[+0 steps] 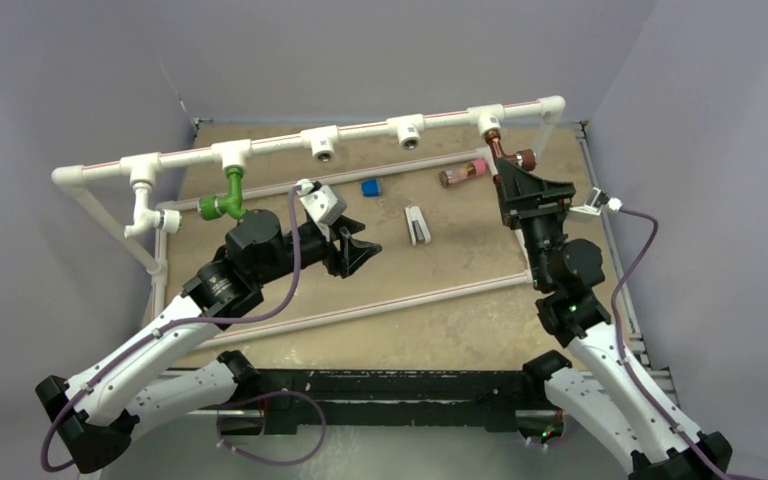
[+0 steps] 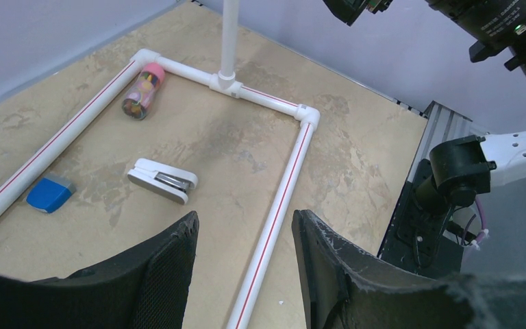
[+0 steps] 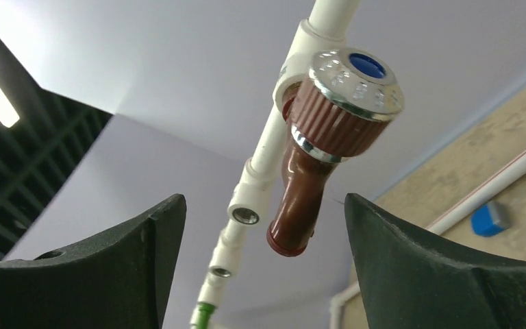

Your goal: Install the water faucets

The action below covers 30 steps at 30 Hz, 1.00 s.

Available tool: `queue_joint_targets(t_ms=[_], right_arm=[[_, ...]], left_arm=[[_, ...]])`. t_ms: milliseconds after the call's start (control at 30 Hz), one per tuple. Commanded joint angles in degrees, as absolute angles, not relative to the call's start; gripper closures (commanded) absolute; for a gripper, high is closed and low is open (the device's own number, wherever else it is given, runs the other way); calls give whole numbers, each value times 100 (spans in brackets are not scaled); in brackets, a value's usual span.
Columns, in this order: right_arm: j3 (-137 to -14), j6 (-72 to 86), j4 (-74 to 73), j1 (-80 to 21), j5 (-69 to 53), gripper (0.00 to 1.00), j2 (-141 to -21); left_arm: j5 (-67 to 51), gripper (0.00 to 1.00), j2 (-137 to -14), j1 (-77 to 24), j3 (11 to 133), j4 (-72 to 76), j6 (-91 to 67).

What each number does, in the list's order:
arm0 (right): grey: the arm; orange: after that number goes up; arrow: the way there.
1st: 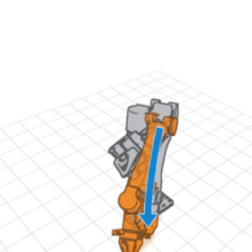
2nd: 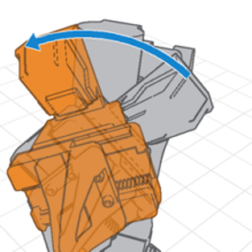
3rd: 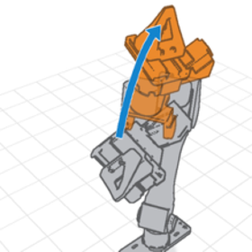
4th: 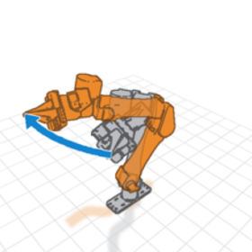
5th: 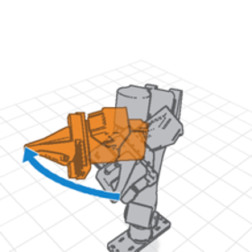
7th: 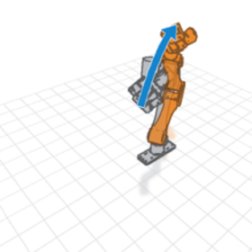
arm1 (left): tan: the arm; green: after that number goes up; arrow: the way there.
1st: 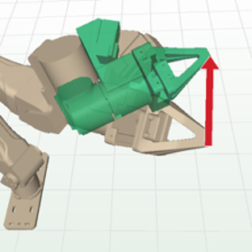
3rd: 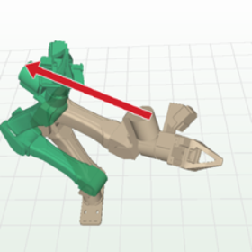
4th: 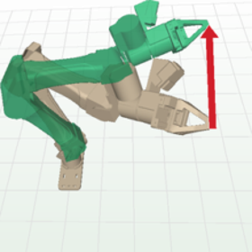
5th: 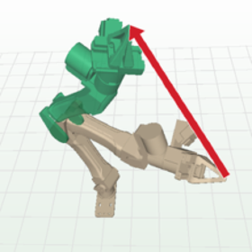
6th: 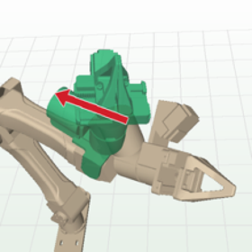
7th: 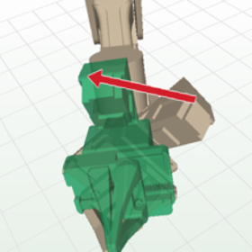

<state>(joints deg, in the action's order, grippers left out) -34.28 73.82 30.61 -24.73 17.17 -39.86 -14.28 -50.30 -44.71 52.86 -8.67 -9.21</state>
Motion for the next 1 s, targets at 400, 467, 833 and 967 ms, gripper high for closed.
queue_joint_targets(t_ms=[400,467,833,967], right_arm=[[-5814,2780,-268,-2470,2132,9,-3981],[-5997,2266,-364,-2470,2240,8,-4022],[-6716,-934,-915,-2470,1454,2,-4465],[-6959,-1686,-1268,-2554,992,2,-4667]], left_arm=[[-1448,49,-5007,-4484,5341,-781,-870],[-1465,49,-5018,-4482,5339,-782,-870],[-1456,49,-5010,-4485,5340,-780,-870],[-1458,49,-5027,-4487,5335,-781,-861]])
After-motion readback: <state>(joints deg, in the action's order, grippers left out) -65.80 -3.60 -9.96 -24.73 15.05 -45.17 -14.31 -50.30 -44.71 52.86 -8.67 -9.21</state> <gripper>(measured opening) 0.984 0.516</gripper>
